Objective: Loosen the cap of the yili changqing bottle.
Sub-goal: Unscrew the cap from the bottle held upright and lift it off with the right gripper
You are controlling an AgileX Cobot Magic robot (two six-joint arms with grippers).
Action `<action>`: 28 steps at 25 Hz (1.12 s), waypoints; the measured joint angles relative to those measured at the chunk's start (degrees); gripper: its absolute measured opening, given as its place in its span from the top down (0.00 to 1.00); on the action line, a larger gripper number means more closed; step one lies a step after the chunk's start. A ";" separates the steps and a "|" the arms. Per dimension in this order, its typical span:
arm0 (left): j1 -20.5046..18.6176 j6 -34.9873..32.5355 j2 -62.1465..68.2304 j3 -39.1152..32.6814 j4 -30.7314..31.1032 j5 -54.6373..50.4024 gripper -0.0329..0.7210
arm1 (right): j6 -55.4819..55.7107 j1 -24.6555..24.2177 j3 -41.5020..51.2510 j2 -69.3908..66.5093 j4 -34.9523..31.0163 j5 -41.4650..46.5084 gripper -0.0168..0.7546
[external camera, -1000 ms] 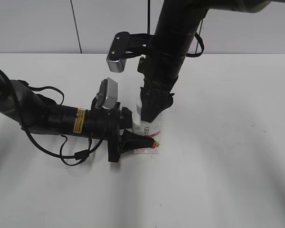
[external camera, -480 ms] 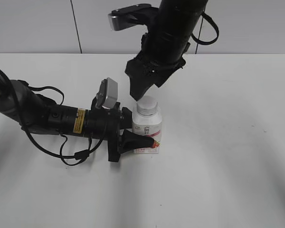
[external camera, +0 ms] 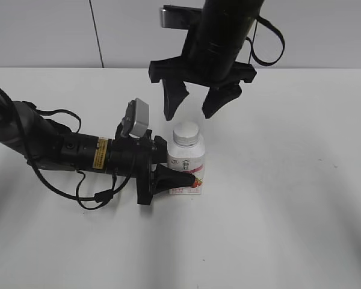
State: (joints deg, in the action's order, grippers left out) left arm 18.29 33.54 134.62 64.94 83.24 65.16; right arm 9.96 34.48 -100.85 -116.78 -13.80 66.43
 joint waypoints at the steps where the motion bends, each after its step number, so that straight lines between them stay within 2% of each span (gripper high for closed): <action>1: 0.00 0.12 0.00 0.00 0.00 0.00 0.45 | 0.85 0.00 -0.02 -0.38 -0.06 0.34 0.25; 22: -0.05 0.33 0.00 0.00 0.00 0.11 0.45 | 3.02 0.00 -0.02 -4.58 -0.98 0.62 0.25; 25: -0.05 0.33 0.00 0.00 0.00 0.11 0.45 | 3.02 0.00 -0.02 -4.58 -0.98 0.68 0.30; 28: -0.05 0.33 0.00 0.00 0.00 0.16 0.45 | 3.02 0.00 -0.02 -4.58 -1.00 0.68 0.44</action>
State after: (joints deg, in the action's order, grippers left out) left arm 18.24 33.87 134.62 64.94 83.24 65.32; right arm 12.97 34.48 -100.87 -121.36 -14.81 67.10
